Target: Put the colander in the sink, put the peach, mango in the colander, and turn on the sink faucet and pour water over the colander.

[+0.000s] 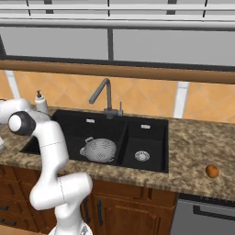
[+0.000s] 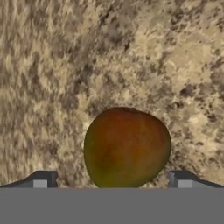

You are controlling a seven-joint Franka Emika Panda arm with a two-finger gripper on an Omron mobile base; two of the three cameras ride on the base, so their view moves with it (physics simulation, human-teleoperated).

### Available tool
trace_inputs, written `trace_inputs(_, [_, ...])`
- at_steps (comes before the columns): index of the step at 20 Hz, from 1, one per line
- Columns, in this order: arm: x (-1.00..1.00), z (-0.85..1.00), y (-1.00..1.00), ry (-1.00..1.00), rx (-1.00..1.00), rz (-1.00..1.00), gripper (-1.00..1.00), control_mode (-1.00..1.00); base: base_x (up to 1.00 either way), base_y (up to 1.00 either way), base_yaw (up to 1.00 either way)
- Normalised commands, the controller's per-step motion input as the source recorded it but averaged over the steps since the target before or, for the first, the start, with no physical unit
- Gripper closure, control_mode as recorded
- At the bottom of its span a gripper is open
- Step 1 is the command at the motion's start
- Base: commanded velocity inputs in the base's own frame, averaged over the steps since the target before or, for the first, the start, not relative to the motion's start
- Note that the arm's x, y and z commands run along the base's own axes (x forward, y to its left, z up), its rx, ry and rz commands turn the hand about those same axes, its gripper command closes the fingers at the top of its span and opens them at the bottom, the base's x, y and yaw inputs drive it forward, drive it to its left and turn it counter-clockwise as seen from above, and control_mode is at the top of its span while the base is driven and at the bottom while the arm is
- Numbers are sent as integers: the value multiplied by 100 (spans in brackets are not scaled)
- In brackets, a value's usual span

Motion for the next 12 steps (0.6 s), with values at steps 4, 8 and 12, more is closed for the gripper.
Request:
trace_inputs(4, [59, 10, 68, 6, -41, -11, -100, -100, 0, 0, 0])
trace_inputs(8, [65, 2, 54, 7, -40, -14, -100, -100, 0, 0, 0])
trace_inputs(12, [73, 0, 53, 13, -48, -18, -100, -100, 0, 0, 0])
